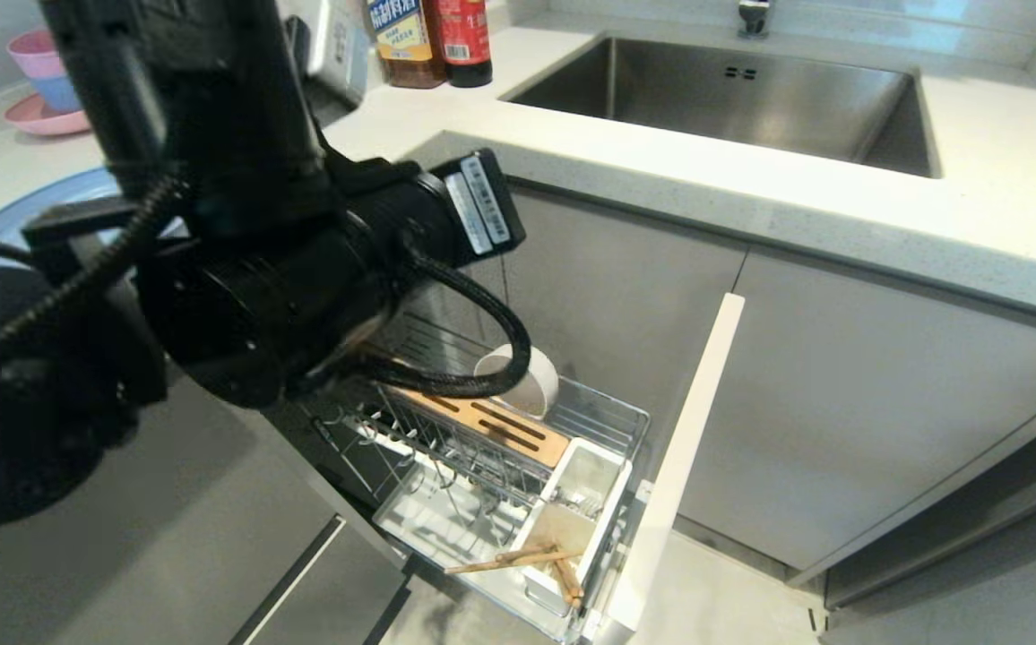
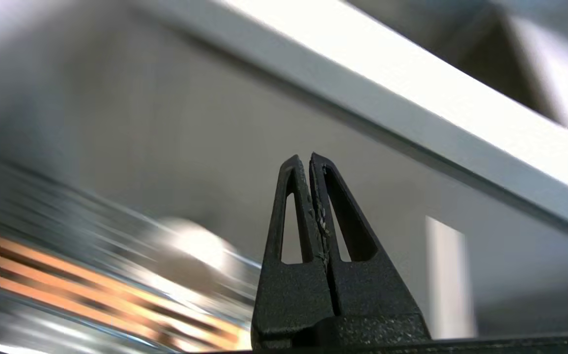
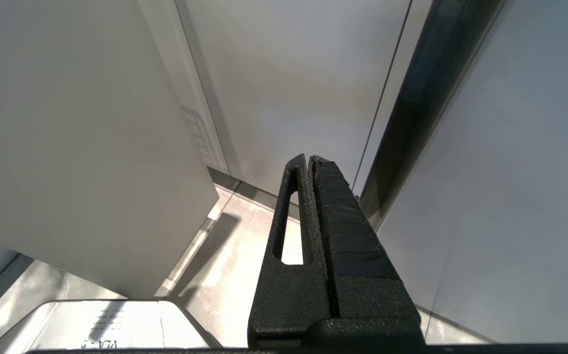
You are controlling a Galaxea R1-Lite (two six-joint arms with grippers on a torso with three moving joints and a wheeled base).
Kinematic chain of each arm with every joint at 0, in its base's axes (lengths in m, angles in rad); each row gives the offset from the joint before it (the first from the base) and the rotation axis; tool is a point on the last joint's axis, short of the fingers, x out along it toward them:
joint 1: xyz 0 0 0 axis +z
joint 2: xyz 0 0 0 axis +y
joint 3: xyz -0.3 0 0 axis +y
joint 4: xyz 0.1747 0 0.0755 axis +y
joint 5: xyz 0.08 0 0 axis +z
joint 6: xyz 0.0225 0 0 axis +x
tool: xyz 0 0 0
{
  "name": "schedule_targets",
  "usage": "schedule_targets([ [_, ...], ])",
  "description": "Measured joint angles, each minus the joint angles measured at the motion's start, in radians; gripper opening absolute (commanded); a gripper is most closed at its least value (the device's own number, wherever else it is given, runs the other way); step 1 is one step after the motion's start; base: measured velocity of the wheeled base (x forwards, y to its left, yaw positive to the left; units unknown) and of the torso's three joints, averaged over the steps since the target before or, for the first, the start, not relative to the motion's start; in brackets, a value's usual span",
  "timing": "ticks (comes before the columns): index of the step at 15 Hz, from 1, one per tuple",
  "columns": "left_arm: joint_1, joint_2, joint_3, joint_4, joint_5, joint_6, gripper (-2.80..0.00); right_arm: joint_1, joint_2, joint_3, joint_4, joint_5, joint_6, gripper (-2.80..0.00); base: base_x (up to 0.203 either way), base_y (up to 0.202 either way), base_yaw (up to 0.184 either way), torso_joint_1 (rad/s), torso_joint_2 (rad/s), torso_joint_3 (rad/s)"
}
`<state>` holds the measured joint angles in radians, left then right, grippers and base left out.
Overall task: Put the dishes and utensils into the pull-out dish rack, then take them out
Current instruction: Pick up the plate and place it in the cupboard
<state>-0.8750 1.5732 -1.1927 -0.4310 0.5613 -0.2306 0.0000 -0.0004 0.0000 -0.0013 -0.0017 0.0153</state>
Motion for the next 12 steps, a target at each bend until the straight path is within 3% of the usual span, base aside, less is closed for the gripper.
schedule_targets([
  [2,0.097,-0.02,-0.054,0.005,0.012,0.142,-2.8,0.0,0.0,0.0,0.0,0.0,0.0,-2.8,0.0,0.0,0.0,0.0,0.0,0.0],
  [4,0.201,-0.024,-0.137,0.015,0.063,0.201,-2.8,0.0,0.0,0.0,0.0,0.0,0.0,-2.8,0.0,0.0,0.0,0.0,0.0,0.0],
  [6,0.299,-0.025,-0.213,0.086,0.147,0.217,-2.8,0.0,0.0,0.0,0.0,0.0,0.0,-2.8,0.0,0.0,0.0,0.0,0.0,0.0],
  [8,0.363,-0.034,-0.287,0.241,0.234,0.214,-2.8,0.0,0.0,0.0,0.0,0.0,0.0,-2.8,0.0,0.0,0.0,0.0,0.0,0.0],
  [12,0.407,-0.053,-0.402,0.513,0.27,0.113,-2.8,0.0,0.0,0.0,0.0,0.0,0.0,-2.8,0.0,0.0,0.0,0.0,0.0,0.0],
])
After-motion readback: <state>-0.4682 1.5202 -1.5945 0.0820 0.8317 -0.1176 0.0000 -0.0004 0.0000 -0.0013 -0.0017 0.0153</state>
